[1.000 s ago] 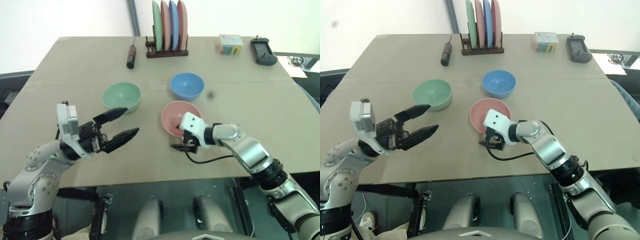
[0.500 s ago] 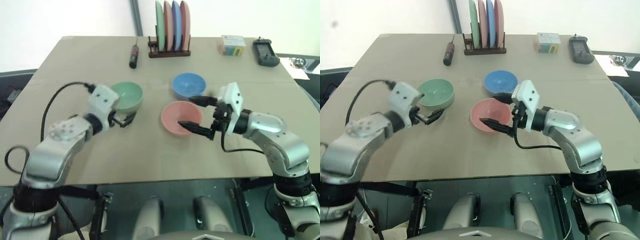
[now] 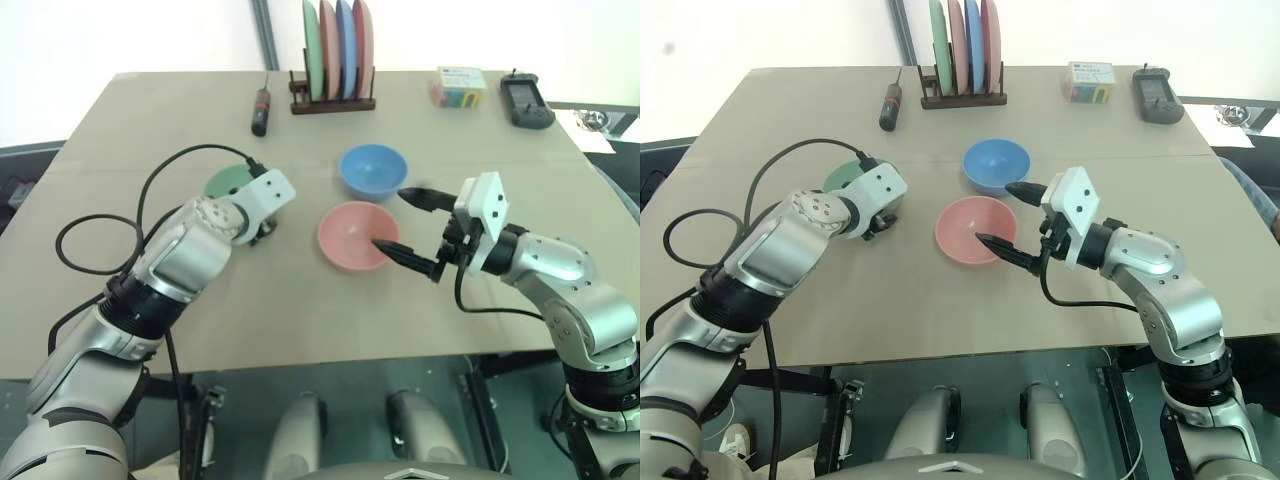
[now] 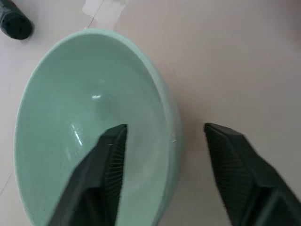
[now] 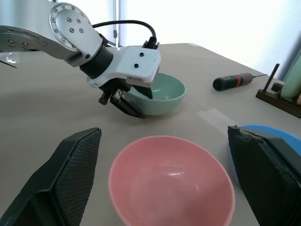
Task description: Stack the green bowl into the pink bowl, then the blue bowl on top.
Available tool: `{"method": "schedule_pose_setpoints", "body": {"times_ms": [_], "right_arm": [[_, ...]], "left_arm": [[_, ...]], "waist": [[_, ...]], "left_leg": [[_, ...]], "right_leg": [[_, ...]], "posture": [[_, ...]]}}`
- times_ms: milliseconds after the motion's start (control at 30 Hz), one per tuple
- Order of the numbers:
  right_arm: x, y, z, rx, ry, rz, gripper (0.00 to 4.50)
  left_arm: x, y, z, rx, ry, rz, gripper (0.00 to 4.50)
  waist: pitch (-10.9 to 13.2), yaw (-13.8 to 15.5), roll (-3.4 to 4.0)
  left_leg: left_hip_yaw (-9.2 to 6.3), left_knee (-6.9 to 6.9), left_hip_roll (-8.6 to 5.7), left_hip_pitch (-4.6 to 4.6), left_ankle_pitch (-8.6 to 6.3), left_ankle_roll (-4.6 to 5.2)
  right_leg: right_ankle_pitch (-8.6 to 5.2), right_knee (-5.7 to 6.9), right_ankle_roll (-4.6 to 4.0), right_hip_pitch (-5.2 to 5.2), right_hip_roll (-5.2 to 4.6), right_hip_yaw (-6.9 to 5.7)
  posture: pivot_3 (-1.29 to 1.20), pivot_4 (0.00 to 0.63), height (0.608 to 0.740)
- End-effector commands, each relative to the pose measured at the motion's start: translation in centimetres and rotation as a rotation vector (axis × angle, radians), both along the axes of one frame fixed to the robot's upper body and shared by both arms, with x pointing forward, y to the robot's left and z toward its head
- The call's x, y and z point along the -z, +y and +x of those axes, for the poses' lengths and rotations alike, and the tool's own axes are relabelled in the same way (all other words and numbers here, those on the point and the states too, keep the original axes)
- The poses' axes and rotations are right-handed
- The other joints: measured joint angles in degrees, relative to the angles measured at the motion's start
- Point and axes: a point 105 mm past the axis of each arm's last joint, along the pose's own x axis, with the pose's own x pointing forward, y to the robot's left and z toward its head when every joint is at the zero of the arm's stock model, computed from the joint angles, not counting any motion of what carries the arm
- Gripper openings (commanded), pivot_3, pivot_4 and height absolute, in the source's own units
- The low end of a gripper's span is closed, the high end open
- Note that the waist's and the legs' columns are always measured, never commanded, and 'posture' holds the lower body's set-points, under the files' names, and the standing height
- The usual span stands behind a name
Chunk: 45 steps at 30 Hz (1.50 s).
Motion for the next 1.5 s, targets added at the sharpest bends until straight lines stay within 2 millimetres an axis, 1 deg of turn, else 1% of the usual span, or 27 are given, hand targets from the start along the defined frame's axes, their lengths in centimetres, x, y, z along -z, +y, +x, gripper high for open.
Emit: {"method": "schedule_pose_setpoints", "body": {"times_ms": [33, 67, 100, 133, 200, 367, 433, 467, 500, 567, 633, 700, 767, 833, 933, 1000, 1033, 1067, 1100, 1167, 1200, 1300, 1333, 1367, 1400, 1433, 1500], "right_arm": [[-1.5, -0.8, -0.8, 0.012, -0.084, 0.014, 4.5], [-1.6, -0.9, -0.8, 0.014, -0.086, 0.014, 4.5], [-1.6, -1.0, -0.9, 0.015, -0.089, 0.014, 4.5], [-1.7, -1.2, -0.9, 0.019, -0.095, 0.016, 4.5], [-1.9, -1.4, -1.1, 0.021, -0.112, 0.013, 4.5], [-2.3, -1.8, -1.4, 0.029, -0.142, 0.029, 4.5], [-2.3, -3.0, -1.9, 0.051, -0.14, 0.04, 4.5], [-2.2, -3.7, -2.3, 0.062, -0.137, 0.045, 4.5], [-2.1, -4.2, -2.7, 0.07, -0.132, 0.05, 4.5], [-2.0, -4.8, -3.2, 0.077, -0.127, 0.054, 4.5], [-1.3, -6.4, -4.2, 0.125, -0.111, 0.041, 4.5], [-0.7, -8.5, -5.2, 0.201, -0.103, 0.026, 4.5], [-0.2, -9.9, -6.4, 0.257, -0.091, 0.007, 4.5], [0.1, -10.7, -7.5, 0.284, -0.076, -0.01, 4.5], [0.6, -11.2, -8.5, 0.306, -0.062, -0.042, 4.5], [0.8, -11.2, -8.8, 0.311, -0.058, -0.05, 4.5], [0.8, -11.0, -8.8, 0.31, -0.06, -0.048, 4.5], [0.8, -10.8, -8.8, 0.309, -0.061, -0.046, 4.5], [0.8, -10.6, -8.9, 0.306, -0.061, -0.044, 4.5], [0.9, -10.3, -8.9, 0.301, -0.06, -0.041, 4.5], [0.9, -10.2, -8.9, 0.299, -0.059, -0.042, 4.5], [1.1, -9.9, -8.8, 0.293, -0.053, -0.042, 4.5], [1.1, -9.7, -8.8, 0.29, -0.052, -0.041, 4.5], [1.2, -9.4, -8.7, 0.286, -0.051, -0.037, 4.5], [1.2, -9.1, -8.5, 0.282, -0.051, -0.033, 4.5], [1.2, -8.8, -8.3, 0.276, -0.053, -0.029, 4.5], [1.1, -8.4, -7.9, 0.264, -0.058, -0.022, 4.5]], "left_arm": [[-1.5, -0.9, 0.4, 0.05, -0.031, 0.007, 1.33], [-1.5, -0.9, 0.4, 0.057, -0.029, 0.005, 0.82], [-1.6, -1.0, 0.4, 0.061, -0.028, 0.005, 0.5], [-1.7, -1.0, 0.4, 0.069, -0.028, 0.003, 0.08], [-1.8, -1.1, 0.3, 0.081, -0.018, -0.004, 0.08], [-2.7, -2.6, -0.6, 0.224, -0.014, -0.026, 0.08], [-3.4, -5.3, -2.4, 0.466, 0.036, -0.04, 0.08], [-4.0, -6.4, -3.1, 0.551, 0.041, -0.058, 0.08], [-4.7, -7.0, -3.5, 0.605, 0.027, -0.071, 0.08], [-5.5, -7.5, -3.7, 0.647, 0.006, -0.085, 0.08], [-6.1, -9.1, -5.2, 0.789, 0.026, -0.096, 0.08], [-6.0, -10.4, -6.5, 0.902, 0.065, -0.087, 0.08], [-5.7, -11.3, -7.0, 0.981, 0.079, -0.072, 0.08], [-5.7, -12.0, -7.3, 1.041, 0.087, -0.073, 0.08], [-5.4, -12.7, -7.2, 1.083, 0.113, -0.079, 0.08], [-5.1, -13.1, -7.2, 1.118, 0.137, -0.076, 0.81], [-4.8, -13.1, -7.3, 1.135, 0.157, -0.068, 0.98], [-4.6, -13.0, -7.3, 1.145, 0.173, -0.062, 1.48], [-4.6, -13.0, -7.4, 1.152, 0.183, -0.057, 1.84], [-4.6, -13.0, -7.3, 1.16, 0.186, -0.05, 2.82], [-4.7, -12.9, -7.3, 1.163, 0.184, -0.048, 3.17], [-5.5, -12.7, -6.6, 1.139, 0.148, -0.05, 4.48], [-6.0, -12.6, -6.0, 1.105, 0.131, -0.062, 4.48], [-6.7, -12.0, -4.3, 1.042, 0.062, -0.03, 4.48], [-7.5, -11.3, -2.3, 0.97, -0.02, 0.016, 4.48], [-8.0, -10.4, -0.6, 0.909, -0.063, 0.066, 4.48], [-8.4, -9.0, 1.6, 0.87, -0.138, 0.212, 4.48]], "waist": [[0.0, 0.1, 0.0], [0.0, 0.1, 0.0], [0.0, 0.1, -0.01], [0.0, 0.1, -0.01], [0.0, 0.1, -0.01], [0.0, 0.0, -0.01], [0.0, 0.1, -0.02], [0.0, 0.3, -0.02], [0.0, 0.7, -0.02], [0.0, 1.2, -0.03], [0.0, 1.4, -0.04], [0.0, 1.7, -0.04], [0.0, 1.9, -0.03], [0.0, 1.5, -0.03], [0.0, 1.1, -0.01], [0.0, 1.0, 0.01], [0.0, 1.0, 0.02], [0.0, 0.9, 0.02], [0.0, 0.9, 0.02], [0.0, 1.0, 0.02], [0.0, 1.1, 0.02], [0.0, 1.3, 0.01], [0.0, 1.4, 0.01], [0.0, 1.5, 0.0], [0.0, 1.6, -0.02], [0.0, 1.5, -0.03], [0.0, 1.4, -0.02]], "left_leg": [[0.0, 0.0, 0.0, 0.0, 0.0, 0.0], [0.0, 0.02, 0.0, 0.0, 0.0, 0.0], [0.0, 0.03, 0.0, 0.0, 0.0, 0.0], [0.0, 0.03, 0.0, 0.0, 0.0, 0.0], [0.0, 0.04, 0.0, 0.0, 0.0, 0.0], [0.0, 0.05, 0.0, 0.0, 0.0, 0.0], [0.01, 0.05, 0.0, 0.0, 0.0, 0.0], [0.0, 0.04, 0.0, -0.02, 0.0, 0.0], [-0.01, 0.04, 0.0, -0.04, 0.0, 0.0], [0.01, 0.05, -0.04, -0.07, 0.0, 0.0], [0.05, 0.11, -0.04, -0.07, 0.0, 0.0], [0.01, 0.11, -0.04, -0.05, 0.0, 0.0], [0.01, 0.12, -0.06, -0.04, 0.0, 0.0], [0.04, 0.21, -0.06, 0.02, 0.0, 0.0], [0.11, 0.24, -0.04, 0.22, 0.0, 0.01], [0.11, 0.27, -0.01, 0.28, 0.01, 0.01], [0.11, 0.3, -0.01, 0.31, 0.01, 0.02], [0.12, 0.31, -0.01, 0.31, 0.01, 0.02], [0.14, 0.32, -0.01, 0.31, 0.01, 0.02], [0.14, 0.33, -0.01, 0.28, 0.01, 0.02], [0.13, 0.33, -0.01, 0.27, 0.01, 0.02], [0.12, 0.33, -0.01, 0.23, 0.0, 0.01], [0.12, 0.33, -0.01, 0.22, 0.0, 0.01], [0.12, 0.33, -0.01, 0.21, 0.0, 0.01], [0.1, 0.33, -0.02, 0.2, 0.01, 0.02], [0.07, 0.36, -0.03, 0.21, 0.01, 0.02], [0.08, 0.39, -0.03, 0.24, 0.01, 0.02]], "right_leg": [[0.0, 0.0, 0.01, 0.0, 0.0, 0.0], [-0.01, 0.02, 0.01, 0.0, -0.01, 0.0], [-0.01, 0.03, 0.01, 0.0, 0.0, 0.0], [-0.01, 0.03, 0.01, 0.0, -0.01, 0.0], [-0.01, 0.05, 0.01, 0.0, 0.0, 0.01], [-0.01, 0.08, 0.01, 0.0, 0.0, 0.01], [0.0, 0.08, 0.0, 0.0, 0.0, 0.02], [0.0, 0.07, -0.01, -0.02, 0.0, 0.02], [0.01, 0.07, -0.05, -0.01, -0.02, 0.0], [0.01, 0.02, -0.03, -0.01, -0.07, 0.0], [0.0, 0.04, -0.01, -0.01, -0.07, 0.03], [-0.07, 0.08, 0.09, 0.01, -0.05, 0.01], [-0.08, 0.05, 0.09, 0.06, -0.07, 0.0], [-0.11, 0.04, 0.12, 0.14, -0.08, 0.03], [-0.25, 0.15, 0.0, 0.24, -0.05, 0.11], [-0.27, 0.17, 0.02, 0.29, -0.01, 0.13], [-0.27, 0.19, 0.01, 0.3, 0.0, 0.13], [-0.27, 0.2, 0.01, 0.3, 0.0, 0.15], [-0.27, 0.2, 0.01, 0.3, 0.0, 0.17], [-0.27, 0.19, 0.01, 0.29, 0.0, 0.17], [-0.27, 0.18, 0.01, 0.29, -0.01, 0.17], [-0.27, 0.15, 0.0, 0.29, -0.01, 0.16], [-0.27, 0.14, 0.0, 0.29, -0.01, 0.16], [-0.27, 0.14, 0.0, 0.29, -0.01, 0.16], [-0.27, 0.14, 0.0, 0.29, -0.01, 0.14], [-0.27, 0.15, 0.0, 0.3, 0.0, 0.13], [-0.27, 0.16, 0.02, 0.31, 0.01, 0.14]], "posture": [[0.0, 0.15, 0.74], [0.0, 0.15, 0.74], [0.0, 0.15, 0.74], [0.0, 0.15, 0.74], [0.0, 0.15, 0.74], [0.0, 0.15, 0.74], [0.0, 0.15, 0.74], [0.0, 0.15, 0.74], [0.0, 0.15, 0.74], [0.0, 0.15, 0.74], [0.0, 0.15, 0.74], [0.0, 0.15, 0.74], [0.0, 0.15, 0.74], [0.0, 0.15, 0.74], [0.0, 0.15, 0.74], [0.0, 0.15, 0.74], [0.0, 0.15, 0.74], [0.0, 0.15, 0.74], [0.0, 0.15, 0.74], [0.0, 0.15, 0.74], [0.0, 0.15, 0.74], [0.0, 0.15, 0.74], [0.0, 0.15, 0.74], [0.0, 0.15, 0.74], [0.0, 0.15, 0.74], [0.0, 0.15, 0.74], [0.0, 0.15, 0.74]]}}
